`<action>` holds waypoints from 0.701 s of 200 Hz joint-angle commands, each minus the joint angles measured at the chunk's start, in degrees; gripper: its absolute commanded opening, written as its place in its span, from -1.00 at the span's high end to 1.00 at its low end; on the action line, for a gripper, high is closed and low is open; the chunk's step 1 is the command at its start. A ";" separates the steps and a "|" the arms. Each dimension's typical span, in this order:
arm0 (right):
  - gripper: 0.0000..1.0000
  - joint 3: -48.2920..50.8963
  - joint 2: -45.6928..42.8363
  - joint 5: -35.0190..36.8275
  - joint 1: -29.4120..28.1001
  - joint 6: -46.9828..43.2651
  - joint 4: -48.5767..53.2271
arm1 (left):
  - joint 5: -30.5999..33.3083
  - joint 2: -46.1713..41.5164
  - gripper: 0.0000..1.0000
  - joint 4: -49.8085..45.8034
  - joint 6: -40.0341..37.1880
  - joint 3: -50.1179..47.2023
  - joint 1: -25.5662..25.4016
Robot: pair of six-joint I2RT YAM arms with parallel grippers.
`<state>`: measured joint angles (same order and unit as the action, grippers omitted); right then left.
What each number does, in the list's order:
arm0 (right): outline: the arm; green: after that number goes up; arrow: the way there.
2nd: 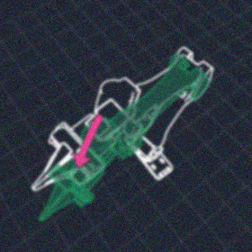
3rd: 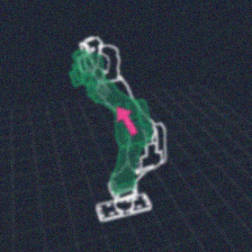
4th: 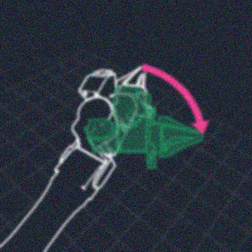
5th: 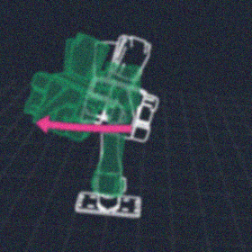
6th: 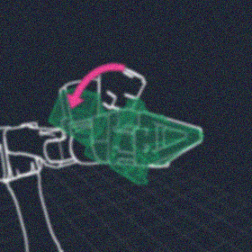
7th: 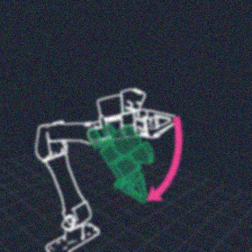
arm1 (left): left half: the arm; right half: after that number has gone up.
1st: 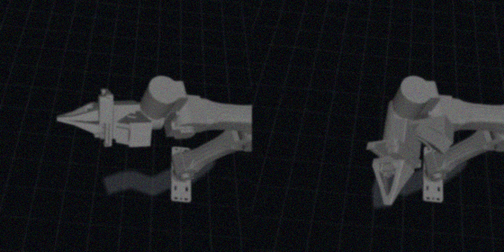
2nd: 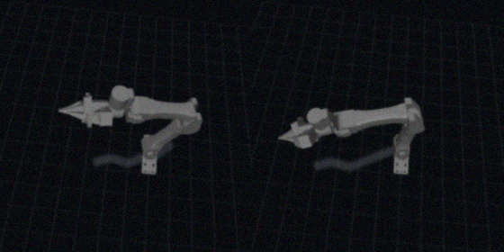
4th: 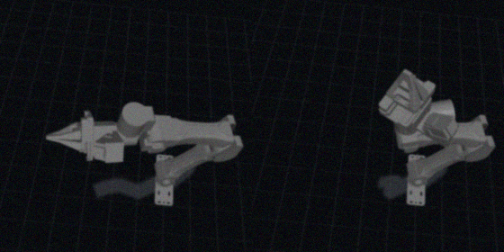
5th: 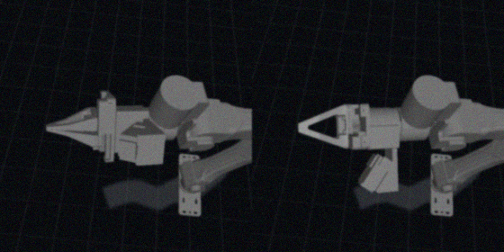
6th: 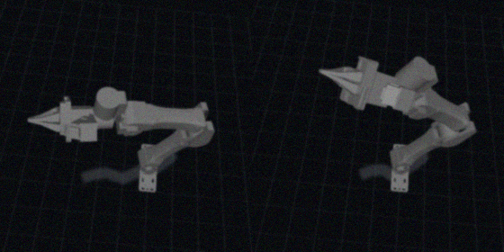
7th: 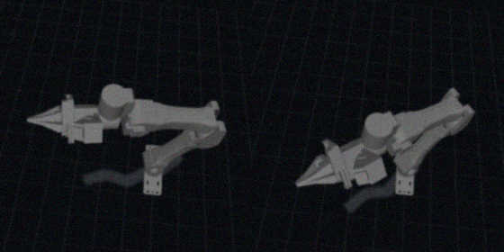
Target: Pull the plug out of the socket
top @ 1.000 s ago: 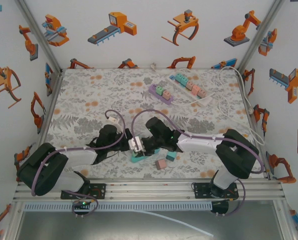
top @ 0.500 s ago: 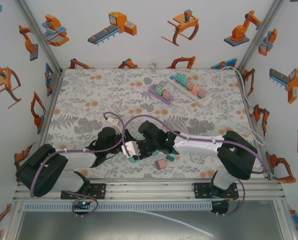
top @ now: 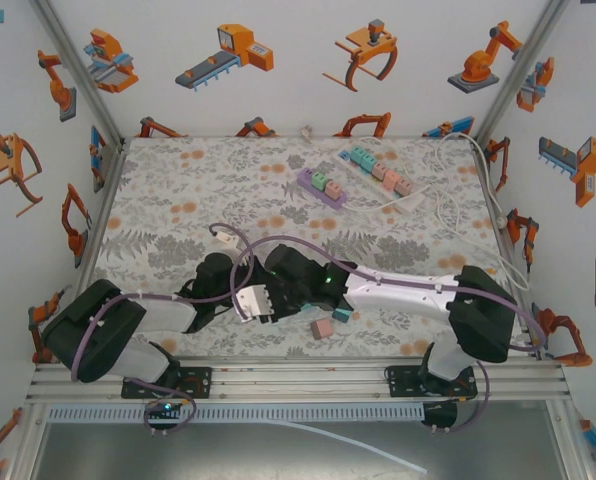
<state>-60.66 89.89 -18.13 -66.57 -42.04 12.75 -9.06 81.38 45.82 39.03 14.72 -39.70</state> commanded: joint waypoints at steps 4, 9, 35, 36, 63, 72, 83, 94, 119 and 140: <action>0.77 -1.01 -3.90 -2.45 -0.64 0.96 -2.52 | 9.06 4.66 0.79 -18.74 -7.74 -4.08 0.70; 0.77 -0.91 -4.07 -2.60 -0.61 1.20 -2.74 | 8.99 4.66 0.79 -18.83 -7.73 -4.00 0.70; 0.77 0.84 -6.82 -1.90 -0.60 2.87 -3.57 | 8.66 4.03 0.79 -18.92 -7.54 -3.92 0.92; 0.77 0.96 -7.00 -1.86 -0.64 3.03 -3.68 | 8.69 3.95 0.79 -18.88 -7.51 -3.92 0.93; 0.77 3.47 -12.18 0.80 -0.17 10.77 -5.71 | 8.70 0.70 0.75 -22.45 -8.03 -1.93 1.04; 0.78 3.79 -13.73 2.72 0.16 15.14 -5.90 | 9.12 -0.81 0.72 -24.70 -8.68 -0.63 1.03; 0.79 3.93 -15.68 4.94 1.06 21.22 -5.82 | 9.96 -2.74 0.68 -27.31 -9.74 0.88 1.04; 0.79 4.13 -17.72 5.73 2.60 27.28 -5.64 | 10.80 -4.35 0.62 -29.82 -11.03 2.40 1.12; 0.80 4.59 -21.86 6.10 7.84 42.67 -4.68 | 10.53 -6.76 0.49 -33.36 -13.35 5.09 1.94; 0.82 3.01 -23.98 5.12 14.59 56.18 1.00 | 9.18 -8.14 0.31 -34.53 -14.34 6.38 2.32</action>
<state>-56.60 68.40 -13.58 -57.76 -7.18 9.58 -3.14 73.19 26.35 30.59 21.37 -38.28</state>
